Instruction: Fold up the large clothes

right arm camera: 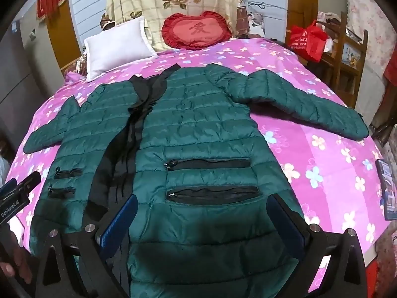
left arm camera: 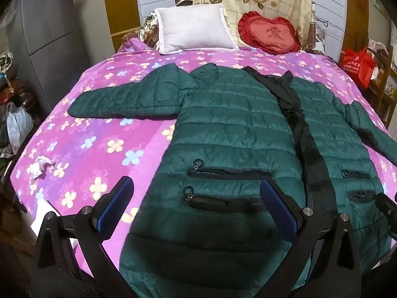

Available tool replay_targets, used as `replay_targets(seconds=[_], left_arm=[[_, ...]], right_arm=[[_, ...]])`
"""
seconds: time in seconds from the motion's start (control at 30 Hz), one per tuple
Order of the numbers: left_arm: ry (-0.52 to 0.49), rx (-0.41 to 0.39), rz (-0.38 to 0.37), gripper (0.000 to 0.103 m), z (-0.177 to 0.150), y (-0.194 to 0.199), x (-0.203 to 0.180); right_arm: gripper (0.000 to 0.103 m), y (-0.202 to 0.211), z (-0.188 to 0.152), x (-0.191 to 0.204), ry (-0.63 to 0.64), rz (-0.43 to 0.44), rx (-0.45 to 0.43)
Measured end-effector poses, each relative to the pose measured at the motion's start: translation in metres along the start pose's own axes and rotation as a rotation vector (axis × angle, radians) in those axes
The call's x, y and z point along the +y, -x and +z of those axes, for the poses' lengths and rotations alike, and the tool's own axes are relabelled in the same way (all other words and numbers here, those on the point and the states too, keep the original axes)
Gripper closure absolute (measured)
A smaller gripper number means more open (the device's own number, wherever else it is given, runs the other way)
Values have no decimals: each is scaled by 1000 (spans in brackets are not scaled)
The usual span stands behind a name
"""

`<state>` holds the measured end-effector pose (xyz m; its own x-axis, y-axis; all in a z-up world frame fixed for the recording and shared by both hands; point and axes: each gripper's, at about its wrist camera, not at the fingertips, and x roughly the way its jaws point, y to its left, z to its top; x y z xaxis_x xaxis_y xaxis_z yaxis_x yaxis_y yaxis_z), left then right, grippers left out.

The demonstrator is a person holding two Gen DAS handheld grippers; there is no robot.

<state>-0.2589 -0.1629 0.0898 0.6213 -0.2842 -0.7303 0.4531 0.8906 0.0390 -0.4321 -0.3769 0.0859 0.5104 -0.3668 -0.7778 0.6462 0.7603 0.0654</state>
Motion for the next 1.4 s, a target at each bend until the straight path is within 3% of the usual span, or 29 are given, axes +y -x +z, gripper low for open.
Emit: replay_targets(seconds=[0.83, 1.27, 1.4], left_arm=[[-3, 47, -37, 1, -10, -16, -9], [0, 57, -29, 1, -12, -22, -7], [7, 51, -30, 1, -12, -21, -5]], right_arm=[[0, -13, 2, 0, 21, -49, 44], [0, -17, 1, 5, 27, -33, -33], [0, -19, 2, 8, 27, -31, -8]])
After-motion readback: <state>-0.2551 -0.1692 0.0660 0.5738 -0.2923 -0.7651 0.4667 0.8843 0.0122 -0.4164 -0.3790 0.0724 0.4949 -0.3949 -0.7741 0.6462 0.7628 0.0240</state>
